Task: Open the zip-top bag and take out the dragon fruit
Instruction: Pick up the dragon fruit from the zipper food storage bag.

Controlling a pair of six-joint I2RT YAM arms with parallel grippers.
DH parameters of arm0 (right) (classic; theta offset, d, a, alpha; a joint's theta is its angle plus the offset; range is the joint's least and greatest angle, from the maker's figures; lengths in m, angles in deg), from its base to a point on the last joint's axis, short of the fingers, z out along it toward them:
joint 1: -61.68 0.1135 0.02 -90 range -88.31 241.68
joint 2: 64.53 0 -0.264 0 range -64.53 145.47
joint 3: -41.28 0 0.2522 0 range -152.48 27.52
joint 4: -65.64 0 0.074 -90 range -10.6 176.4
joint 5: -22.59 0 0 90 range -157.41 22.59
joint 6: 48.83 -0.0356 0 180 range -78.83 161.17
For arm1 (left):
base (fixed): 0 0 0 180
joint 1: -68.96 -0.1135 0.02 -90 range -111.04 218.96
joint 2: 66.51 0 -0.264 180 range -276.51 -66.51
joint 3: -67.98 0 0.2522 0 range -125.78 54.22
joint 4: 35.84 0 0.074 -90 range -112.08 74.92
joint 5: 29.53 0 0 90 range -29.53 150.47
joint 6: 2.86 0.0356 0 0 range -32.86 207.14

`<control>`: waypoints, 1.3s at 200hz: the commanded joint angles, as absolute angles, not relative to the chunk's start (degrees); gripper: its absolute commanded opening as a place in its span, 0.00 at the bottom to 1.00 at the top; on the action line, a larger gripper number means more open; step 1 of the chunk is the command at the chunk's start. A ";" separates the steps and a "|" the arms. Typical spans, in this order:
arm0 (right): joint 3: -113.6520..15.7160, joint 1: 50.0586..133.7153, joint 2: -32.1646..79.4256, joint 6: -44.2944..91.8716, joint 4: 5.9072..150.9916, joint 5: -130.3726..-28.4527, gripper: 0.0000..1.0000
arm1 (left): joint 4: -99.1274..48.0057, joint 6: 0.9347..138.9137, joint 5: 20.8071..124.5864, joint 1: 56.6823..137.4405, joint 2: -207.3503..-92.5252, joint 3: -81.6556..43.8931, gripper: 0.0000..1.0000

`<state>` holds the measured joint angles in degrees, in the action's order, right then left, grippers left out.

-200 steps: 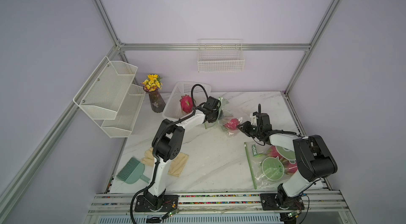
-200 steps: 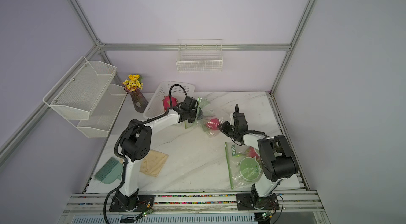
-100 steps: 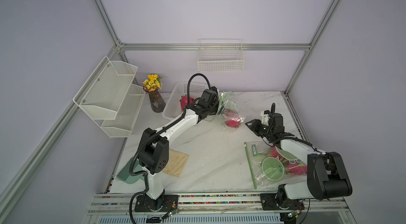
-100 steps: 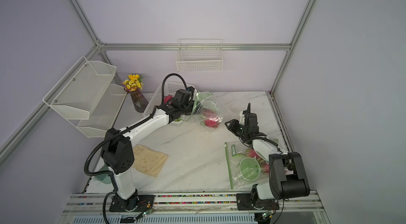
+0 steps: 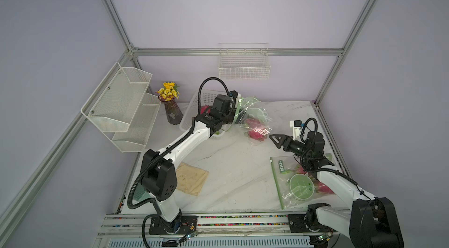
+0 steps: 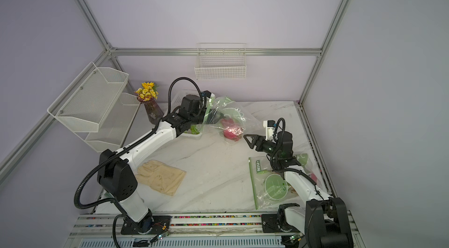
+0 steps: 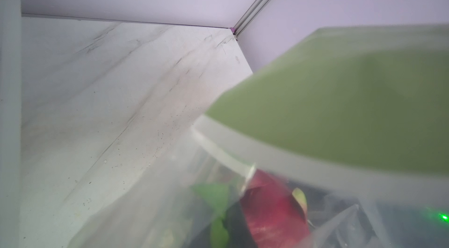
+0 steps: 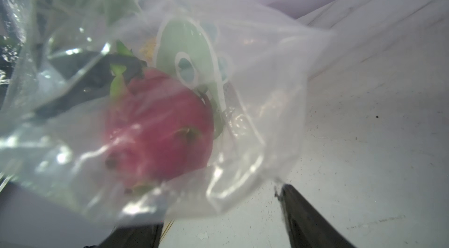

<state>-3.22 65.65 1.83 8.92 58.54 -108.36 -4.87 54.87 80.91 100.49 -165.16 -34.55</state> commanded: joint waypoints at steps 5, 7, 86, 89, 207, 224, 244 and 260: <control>-3.58 65.79 2.99 5.99 49.06 -112.63 0.79 | -12.01 53.03 87.24 99.40 -160.41 -32.48 0.02; -3.39 65.81 3.10 5.46 48.22 -112.78 0.79 | -12.29 52.93 87.51 99.31 -160.32 -32.23 0.02; -1.04 66.42 5.44 -4.58 33.90 -112.67 0.56 | -13.86 52.47 88.97 98.78 -159.43 -30.40 0.02; -0.91 66.40 5.32 -4.61 33.88 -112.40 0.52 | -13.94 52.43 88.90 98.79 -159.41 -30.34 0.02; 2.90 66.40 3.88 1.03 38.17 -105.00 0.00 | -10.53 54.69 86.37 96.26 -152.88 -30.08 0.05; 3.49 66.32 3.24 2.09 39.78 -103.40 0.00 | -9.77 54.80 85.88 95.43 -151.67 -29.56 0.04; 4.22 66.32 2.90 2.67 40.53 -102.38 0.00 | -9.15 54.88 85.52 94.60 -150.48 -29.42 0.04; 4.49 66.27 2.92 3.15 41.05 -101.85 0.00 | -8.06 55.32 85.26 94.28 -149.79 -29.78 0.04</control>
